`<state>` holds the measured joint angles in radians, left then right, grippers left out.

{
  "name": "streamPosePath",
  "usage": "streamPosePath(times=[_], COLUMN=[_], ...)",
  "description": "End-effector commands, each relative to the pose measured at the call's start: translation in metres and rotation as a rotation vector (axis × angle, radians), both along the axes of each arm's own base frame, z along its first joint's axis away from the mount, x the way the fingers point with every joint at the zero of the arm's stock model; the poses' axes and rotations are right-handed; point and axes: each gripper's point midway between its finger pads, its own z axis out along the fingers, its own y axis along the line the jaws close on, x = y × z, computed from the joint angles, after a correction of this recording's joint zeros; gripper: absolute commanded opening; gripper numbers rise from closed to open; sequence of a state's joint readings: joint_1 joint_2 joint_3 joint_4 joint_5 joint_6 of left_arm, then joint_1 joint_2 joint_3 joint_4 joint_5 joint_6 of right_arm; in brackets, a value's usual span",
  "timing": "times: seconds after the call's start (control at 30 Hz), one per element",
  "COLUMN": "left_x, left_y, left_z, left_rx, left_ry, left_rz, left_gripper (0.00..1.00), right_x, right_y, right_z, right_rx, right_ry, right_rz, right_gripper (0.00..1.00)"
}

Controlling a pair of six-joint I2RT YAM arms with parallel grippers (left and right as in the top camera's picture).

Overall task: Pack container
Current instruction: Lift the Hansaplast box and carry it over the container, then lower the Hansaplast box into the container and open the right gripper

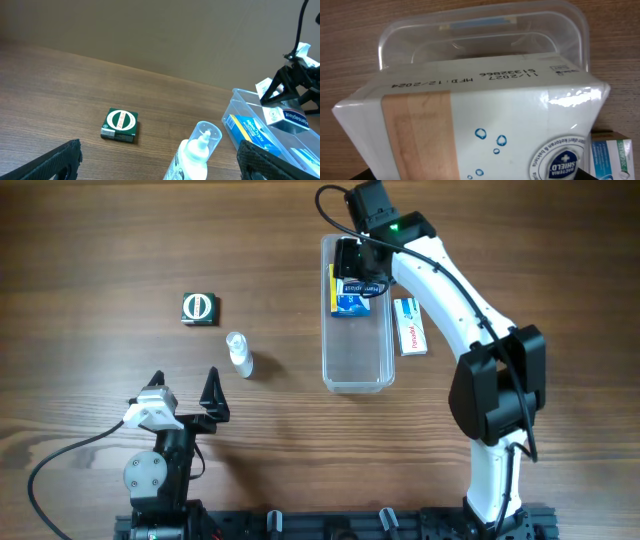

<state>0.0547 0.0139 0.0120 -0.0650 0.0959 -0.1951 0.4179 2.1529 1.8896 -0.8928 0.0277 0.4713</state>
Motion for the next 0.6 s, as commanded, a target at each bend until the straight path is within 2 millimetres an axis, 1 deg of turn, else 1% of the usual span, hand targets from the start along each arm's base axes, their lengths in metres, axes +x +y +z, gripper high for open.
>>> streamPosePath(times=[0.0, 0.2, 0.57], left_x=[0.0, 0.0, 0.0], left_y=[0.0, 0.0, 0.0], left_z=[-0.002, -0.002, -0.002], left_rx=[0.015, 0.015, 0.015], left_ry=[0.001, 0.001, 0.001], left_rz=[-0.004, -0.004, -0.004], left_gripper=[1.0, 1.0, 1.0], right_x=[0.0, -0.001, 0.007], right_y=[0.006, 0.009, 0.013], right_z=[-0.017, -0.035, -0.034], right_rx=[-0.023, -0.036, -0.022], right_ry=[0.021, 0.048, 0.018], right_rz=[0.003, 0.01, 0.01], right_gripper=[0.72, 0.72, 0.73])
